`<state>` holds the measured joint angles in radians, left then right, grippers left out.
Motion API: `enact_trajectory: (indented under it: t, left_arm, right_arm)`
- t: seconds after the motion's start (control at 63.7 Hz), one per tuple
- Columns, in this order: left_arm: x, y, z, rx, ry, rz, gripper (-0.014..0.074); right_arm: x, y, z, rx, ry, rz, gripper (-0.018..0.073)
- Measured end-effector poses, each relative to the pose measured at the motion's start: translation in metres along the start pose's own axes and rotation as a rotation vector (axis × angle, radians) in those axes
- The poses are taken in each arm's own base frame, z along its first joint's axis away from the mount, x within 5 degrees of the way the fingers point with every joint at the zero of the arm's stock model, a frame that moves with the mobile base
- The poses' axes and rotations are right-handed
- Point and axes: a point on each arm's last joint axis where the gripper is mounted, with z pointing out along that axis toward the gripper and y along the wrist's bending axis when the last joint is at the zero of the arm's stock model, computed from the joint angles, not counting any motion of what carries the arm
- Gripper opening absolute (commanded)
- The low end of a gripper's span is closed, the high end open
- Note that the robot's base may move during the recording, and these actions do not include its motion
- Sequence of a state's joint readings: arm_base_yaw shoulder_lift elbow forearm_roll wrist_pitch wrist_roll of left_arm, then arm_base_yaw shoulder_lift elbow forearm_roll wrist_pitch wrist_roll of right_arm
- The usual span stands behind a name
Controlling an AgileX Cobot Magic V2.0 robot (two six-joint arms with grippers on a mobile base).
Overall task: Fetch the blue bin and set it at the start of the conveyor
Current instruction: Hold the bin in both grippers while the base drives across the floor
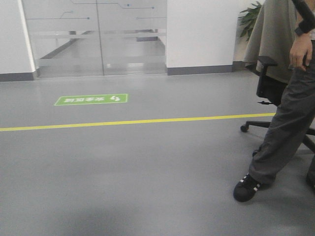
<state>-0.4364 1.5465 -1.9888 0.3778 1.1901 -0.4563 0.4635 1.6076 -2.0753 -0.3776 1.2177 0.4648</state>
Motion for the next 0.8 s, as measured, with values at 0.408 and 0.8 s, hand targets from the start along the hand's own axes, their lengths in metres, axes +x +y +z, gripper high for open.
enact_trajectory:
  t: [0.408,0.8]
  left_arm:
    - [-0.0002,0.0003,0.0000,-0.003,-0.002,0.002,-0.0111]
    - [-0.0002,0.0003,0.0000,-0.003,-0.002,0.002,-0.0111]
  right_arm:
    - [0.0001,0.0001,0.0000,-0.002,0.001,0.001,-0.0165]
    - [0.0001,0.0003,0.0000,-0.003,0.002,0.001,-0.0165]
